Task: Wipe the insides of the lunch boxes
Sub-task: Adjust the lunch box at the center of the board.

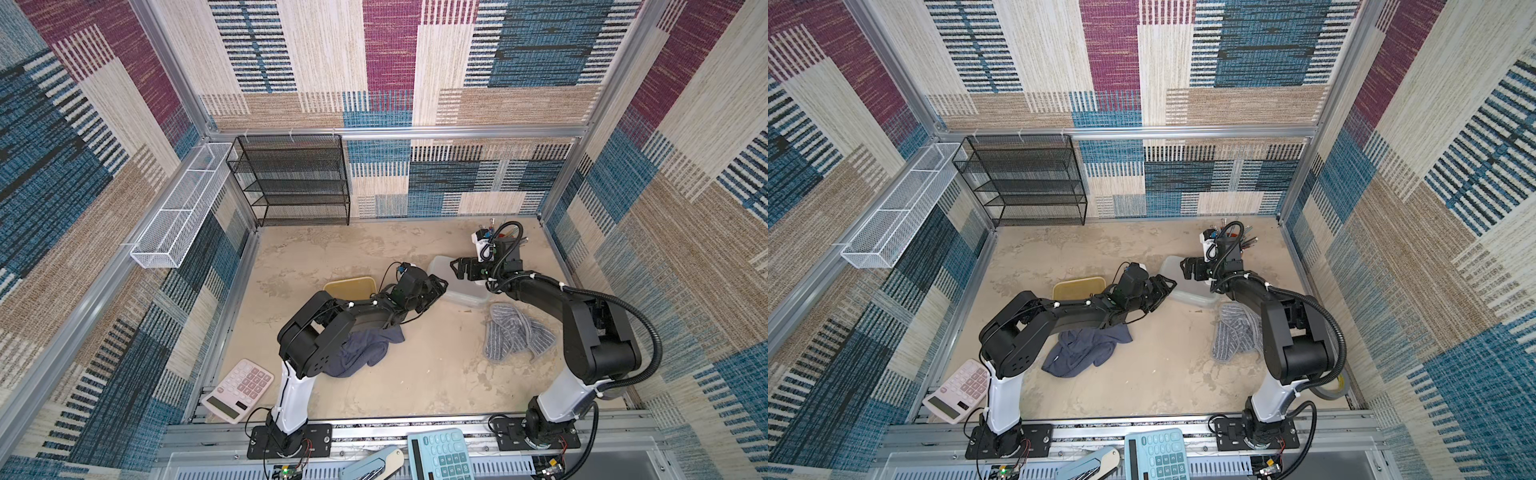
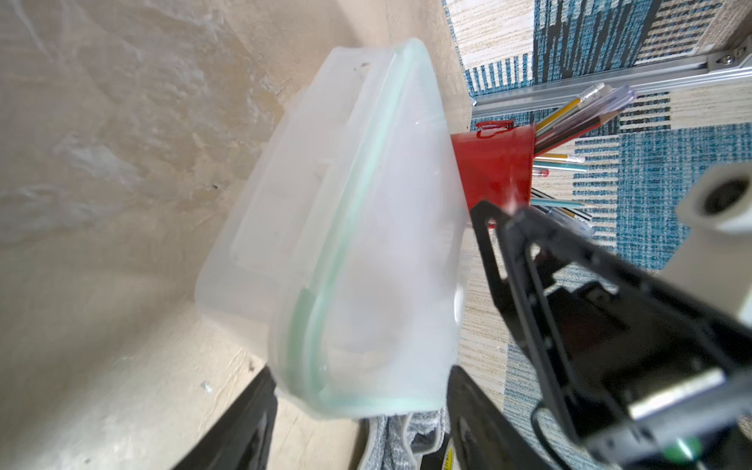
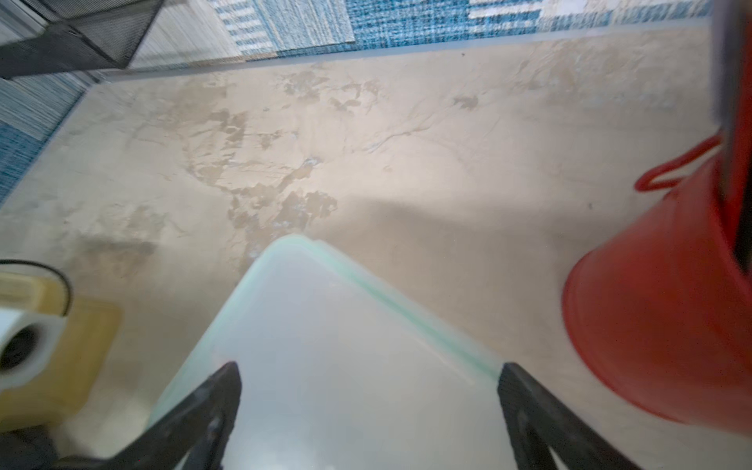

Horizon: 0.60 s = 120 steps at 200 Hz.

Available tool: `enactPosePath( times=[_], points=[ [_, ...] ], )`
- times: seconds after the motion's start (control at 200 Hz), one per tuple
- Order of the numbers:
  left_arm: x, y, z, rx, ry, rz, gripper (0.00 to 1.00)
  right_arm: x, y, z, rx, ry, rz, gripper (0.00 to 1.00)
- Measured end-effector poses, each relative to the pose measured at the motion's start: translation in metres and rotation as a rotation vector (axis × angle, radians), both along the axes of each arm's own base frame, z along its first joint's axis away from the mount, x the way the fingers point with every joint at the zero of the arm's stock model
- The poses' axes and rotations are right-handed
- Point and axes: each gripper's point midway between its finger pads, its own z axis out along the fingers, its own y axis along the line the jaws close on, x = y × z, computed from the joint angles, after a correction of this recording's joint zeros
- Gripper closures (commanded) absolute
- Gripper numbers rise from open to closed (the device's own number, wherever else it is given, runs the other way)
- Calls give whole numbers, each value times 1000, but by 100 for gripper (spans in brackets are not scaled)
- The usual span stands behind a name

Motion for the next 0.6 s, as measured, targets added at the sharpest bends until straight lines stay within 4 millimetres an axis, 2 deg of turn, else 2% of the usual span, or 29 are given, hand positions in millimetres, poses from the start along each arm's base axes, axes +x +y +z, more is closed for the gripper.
enactPosePath(
  times=[0.13, 0.265, 0.376, 0.491, 0.601],
  points=[
    [-7, 4, -4, 3, 13, -1, 32, 23, -5, -1, -30, -5, -37, 1],
    [-10, 7, -1, -2, 10, -2, 32, 35, -4, -9, -44, 22, -40, 3],
    [-11, 6, 0, -14, 15, -8, 32, 34, 3, -21, -63, 57, -15, 6],
    [-10, 1, -3, -40, 25, -14, 32, 31, 6, -21, -57, 60, -4, 9],
    [-10, -4, -10, -54, 45, -25, 32, 18, 7, -24, -48, 87, 12, 11]
  ],
)
